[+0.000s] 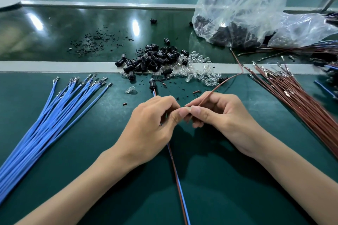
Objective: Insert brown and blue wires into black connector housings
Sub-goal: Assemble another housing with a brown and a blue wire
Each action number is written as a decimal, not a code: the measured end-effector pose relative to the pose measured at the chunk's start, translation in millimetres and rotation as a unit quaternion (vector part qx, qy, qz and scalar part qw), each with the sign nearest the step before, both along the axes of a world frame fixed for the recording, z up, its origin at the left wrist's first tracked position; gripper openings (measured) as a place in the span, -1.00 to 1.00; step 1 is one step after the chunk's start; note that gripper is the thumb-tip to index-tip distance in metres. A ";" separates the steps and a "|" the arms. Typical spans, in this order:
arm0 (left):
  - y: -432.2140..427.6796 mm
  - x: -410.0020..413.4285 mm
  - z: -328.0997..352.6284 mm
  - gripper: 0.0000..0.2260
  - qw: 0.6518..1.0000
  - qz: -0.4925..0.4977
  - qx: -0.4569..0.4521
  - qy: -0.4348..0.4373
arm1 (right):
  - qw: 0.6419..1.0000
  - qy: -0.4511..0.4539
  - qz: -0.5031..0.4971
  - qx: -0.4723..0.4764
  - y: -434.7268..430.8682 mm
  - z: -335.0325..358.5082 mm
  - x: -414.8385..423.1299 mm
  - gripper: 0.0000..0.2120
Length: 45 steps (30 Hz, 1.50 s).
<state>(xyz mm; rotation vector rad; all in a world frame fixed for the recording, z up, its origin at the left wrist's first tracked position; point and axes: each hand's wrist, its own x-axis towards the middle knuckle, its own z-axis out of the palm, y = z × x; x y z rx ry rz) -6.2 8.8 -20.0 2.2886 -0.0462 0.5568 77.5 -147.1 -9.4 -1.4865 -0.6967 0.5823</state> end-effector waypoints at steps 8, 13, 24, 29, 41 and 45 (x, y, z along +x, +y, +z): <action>2.7 -0.6 4.4 -0.83 0.991 -0.058 -0.116 0.045 | 1.000 0.024 0.011 0.017 -1.0 -1.1 1.3 -0.85; 3.2 -2.3 5.0 -0.86 0.982 -0.091 -0.155 0.065 | 0.999 0.040 0.009 0.024 -0.8 -2.7 2.9 -0.89; 1.0 -3.7 1.9 -0.76 0.979 -0.114 -0.149 0.086 | 0.998 0.005 -0.023 0.051 0.1 -3.7 0.5 -0.83; 0.0 -3.4 2.7 -0.75 0.980 -0.116 -0.141 0.080 | 0.997 -0.036 -0.037 0.050 0.0 -2.8 -0.7 -0.88; -0.6 -3.5 0.1 -0.71 0.984 -0.091 -0.130 0.076 | 0.984 -0.129 -0.090 0.084 4.6 -10.4 -8.5 -0.89; -1.5 -3.7 0.3 -0.74 0.990 -0.075 -0.102 0.067 | 0.963 -0.233 -0.117 0.066 6.2 -12.2 -10.0 -0.83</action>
